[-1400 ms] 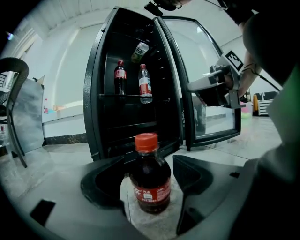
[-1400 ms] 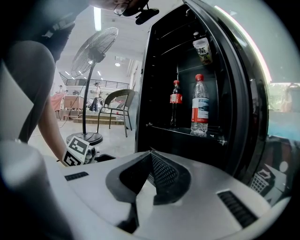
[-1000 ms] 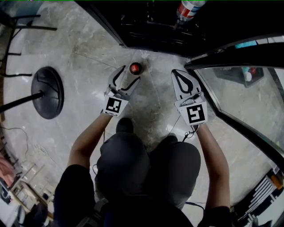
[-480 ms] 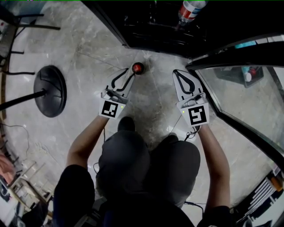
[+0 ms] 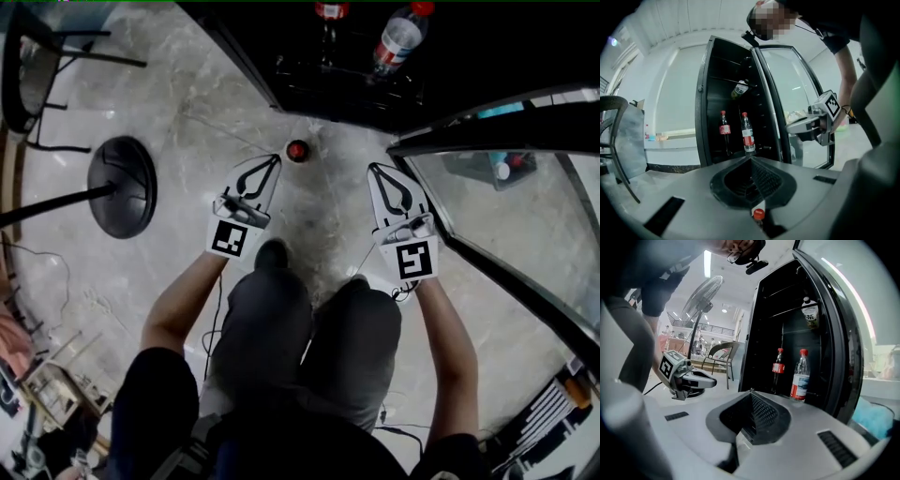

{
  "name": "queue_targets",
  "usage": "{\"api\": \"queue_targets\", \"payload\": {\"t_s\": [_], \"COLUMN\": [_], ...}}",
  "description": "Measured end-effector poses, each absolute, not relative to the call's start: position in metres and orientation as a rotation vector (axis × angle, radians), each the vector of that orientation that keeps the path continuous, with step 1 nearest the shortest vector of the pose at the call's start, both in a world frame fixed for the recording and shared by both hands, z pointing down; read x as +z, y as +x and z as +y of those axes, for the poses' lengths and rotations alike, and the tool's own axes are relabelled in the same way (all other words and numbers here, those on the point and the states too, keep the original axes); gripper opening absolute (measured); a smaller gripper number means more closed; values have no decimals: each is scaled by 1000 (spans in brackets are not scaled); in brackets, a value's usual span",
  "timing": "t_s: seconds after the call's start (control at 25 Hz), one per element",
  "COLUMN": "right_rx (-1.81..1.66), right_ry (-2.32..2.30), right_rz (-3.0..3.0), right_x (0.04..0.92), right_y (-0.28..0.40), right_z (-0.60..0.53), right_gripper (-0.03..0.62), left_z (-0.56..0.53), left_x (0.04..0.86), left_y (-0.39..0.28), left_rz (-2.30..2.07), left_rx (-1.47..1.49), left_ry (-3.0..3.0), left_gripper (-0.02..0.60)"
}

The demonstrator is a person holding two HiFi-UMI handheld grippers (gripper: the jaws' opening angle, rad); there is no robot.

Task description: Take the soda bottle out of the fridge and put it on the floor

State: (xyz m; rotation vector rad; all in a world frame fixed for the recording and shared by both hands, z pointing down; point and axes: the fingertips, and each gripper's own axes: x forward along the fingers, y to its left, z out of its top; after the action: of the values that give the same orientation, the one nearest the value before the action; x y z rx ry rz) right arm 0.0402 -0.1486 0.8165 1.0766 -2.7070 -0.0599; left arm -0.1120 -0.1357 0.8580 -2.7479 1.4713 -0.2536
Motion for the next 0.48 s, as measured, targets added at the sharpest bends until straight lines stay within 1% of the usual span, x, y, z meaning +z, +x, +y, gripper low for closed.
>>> {"api": "queue_targets", "payload": {"t_s": [0.12,0.24,0.36,0.48], "right_rx": [-64,-63,-44,-45], "right_ry": [1078,1059,1097,1110], "right_rz": [-2708,-2704,-2705,-2688], "right_x": [778,731,679,630], "right_y": [38,32,32,32], "right_z": [-147,-142,-143,-141], "right_gripper": [18,20,18,18], "left_z": [-137,-134,-133,-134], "left_x": [810,755,694,641], "left_y": [-116,-114,-113,-115], "left_rz": [1480,1362,1425,1428], "left_rx": [-265,-422,-344,-362], "left_ry": [-2723,-2648,-2667,-2660], "left_gripper": [23,23,23,23]}}
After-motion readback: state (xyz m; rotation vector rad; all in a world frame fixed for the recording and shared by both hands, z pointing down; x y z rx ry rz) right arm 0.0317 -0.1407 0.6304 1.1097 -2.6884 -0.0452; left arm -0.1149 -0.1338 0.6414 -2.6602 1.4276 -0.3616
